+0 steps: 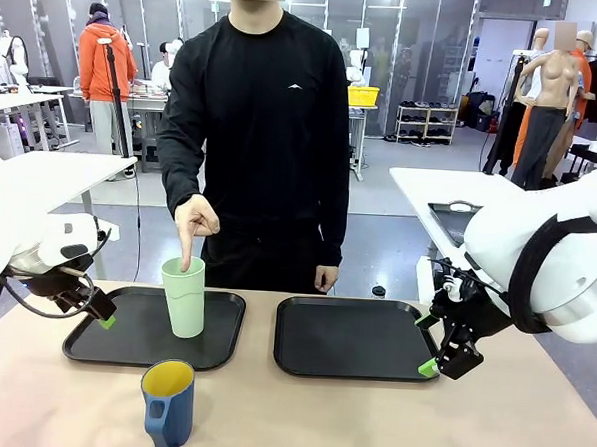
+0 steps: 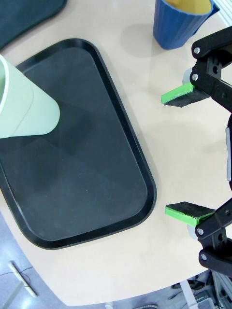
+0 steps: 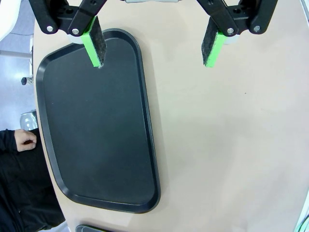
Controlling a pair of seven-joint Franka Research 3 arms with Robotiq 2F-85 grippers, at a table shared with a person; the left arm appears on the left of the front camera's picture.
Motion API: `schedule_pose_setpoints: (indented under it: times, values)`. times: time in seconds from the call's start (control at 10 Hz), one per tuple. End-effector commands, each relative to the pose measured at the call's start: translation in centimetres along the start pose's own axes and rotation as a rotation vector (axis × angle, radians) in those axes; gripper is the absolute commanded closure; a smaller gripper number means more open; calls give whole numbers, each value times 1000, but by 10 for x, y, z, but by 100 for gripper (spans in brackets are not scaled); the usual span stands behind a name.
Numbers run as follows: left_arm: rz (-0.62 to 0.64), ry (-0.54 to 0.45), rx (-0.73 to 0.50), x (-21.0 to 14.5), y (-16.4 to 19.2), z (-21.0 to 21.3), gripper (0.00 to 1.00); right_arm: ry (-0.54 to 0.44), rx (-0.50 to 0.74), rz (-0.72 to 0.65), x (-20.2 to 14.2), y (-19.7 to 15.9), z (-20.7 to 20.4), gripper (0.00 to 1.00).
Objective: Sort and store the cups by type.
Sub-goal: Pick up the Handle plastic cup and place it into the empty Flat Tray.
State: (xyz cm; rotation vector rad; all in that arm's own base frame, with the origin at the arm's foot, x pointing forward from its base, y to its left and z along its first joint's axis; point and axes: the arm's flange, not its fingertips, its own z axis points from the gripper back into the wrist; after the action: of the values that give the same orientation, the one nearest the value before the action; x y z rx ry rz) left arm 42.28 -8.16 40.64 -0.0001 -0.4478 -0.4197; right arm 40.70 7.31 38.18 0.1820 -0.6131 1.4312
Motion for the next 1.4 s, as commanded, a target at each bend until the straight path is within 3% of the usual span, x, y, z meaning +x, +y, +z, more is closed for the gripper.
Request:
schedule_pose_setpoints:
  times: [0.0, 0.2, 0.6, 1.0, 1.1, 1.3]
  values:
    - [-100, -56, -31, -15, 2, -3, 0, 18, -5, -17, 1, 2, -1, 0]
    - [-247, -107, -73, -34, 14, -16, 0, 18, -5, -17, 1, 2, -1, 0]
    - [-331, -131, -86, -63, 61, -52, 0, 18, -5, -17, 1, 2, -1, 0]
    - [-477, -205, -195, -81, 86, -70, 0, 18, -5, -17, 1, 2, -1, 0]
    - [-408, -153, -129, -42, 85, -46, 0, 18, -5, -17, 1, 2, -1, 0]
    - [-408, -153, -129, -42, 85, -46, 0, 18, -5, -17, 1, 2, -1, 0]
